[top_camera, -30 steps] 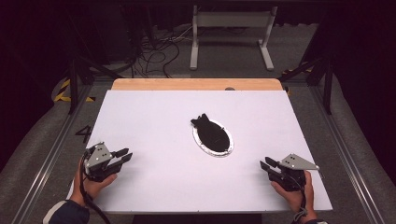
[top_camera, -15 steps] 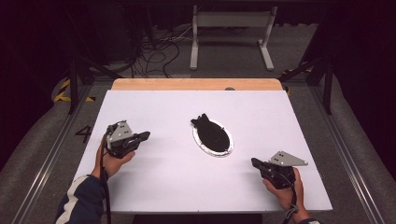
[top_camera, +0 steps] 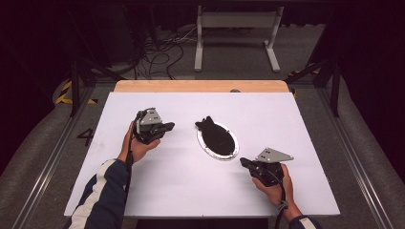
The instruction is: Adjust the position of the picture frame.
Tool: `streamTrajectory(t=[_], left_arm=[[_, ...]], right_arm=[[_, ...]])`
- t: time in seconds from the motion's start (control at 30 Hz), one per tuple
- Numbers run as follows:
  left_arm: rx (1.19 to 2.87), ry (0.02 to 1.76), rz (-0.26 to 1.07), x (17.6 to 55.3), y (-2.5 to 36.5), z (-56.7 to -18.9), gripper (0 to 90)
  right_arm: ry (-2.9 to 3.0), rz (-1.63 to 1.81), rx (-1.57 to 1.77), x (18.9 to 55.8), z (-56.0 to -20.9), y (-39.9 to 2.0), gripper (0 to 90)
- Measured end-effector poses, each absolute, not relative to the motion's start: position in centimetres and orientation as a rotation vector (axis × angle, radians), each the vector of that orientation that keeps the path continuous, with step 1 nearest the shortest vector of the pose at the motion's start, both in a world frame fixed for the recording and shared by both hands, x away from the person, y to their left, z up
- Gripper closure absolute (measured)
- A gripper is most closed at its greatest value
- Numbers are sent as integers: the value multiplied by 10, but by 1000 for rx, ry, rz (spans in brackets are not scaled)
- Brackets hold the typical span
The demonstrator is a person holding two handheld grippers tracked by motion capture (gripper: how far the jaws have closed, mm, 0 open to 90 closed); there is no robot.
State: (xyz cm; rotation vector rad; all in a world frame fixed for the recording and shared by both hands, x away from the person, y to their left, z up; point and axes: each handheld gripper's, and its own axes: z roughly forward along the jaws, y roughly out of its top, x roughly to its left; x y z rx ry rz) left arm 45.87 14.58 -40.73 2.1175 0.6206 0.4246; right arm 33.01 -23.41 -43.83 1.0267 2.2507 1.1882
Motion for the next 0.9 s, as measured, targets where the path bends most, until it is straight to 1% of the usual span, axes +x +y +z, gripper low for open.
streamTrajectory(t=[0.17, 0.33, 0.37, 0.6, 0.77, 0.9], left_arm=[[2151, 602, 415, 477, 127, -403, 900], [2187, 599, 393, 501, 97, -405, 900], [2187, 599, 393, 501, 97, -405, 900], [2217, 582, 370, 521, 58, -413, 900], [2252, 616, 363, 532, 44, -425, 900], [2270, 655, 360, 540, 40, -436, 900]], right_arm=[[2291, 1181, 1012, 341, -441, -220, 900], [2326, 1160, 1000, 349, -444, -208, 900], [2326, 1160, 1000, 349, -444, -208, 900], [2342, 1164, 999, 351, -449, -205, 900], [2346, 1162, 1001, 349, -450, -205, 900], [2346, 1154, 1008, 350, -451, -206, 900]])
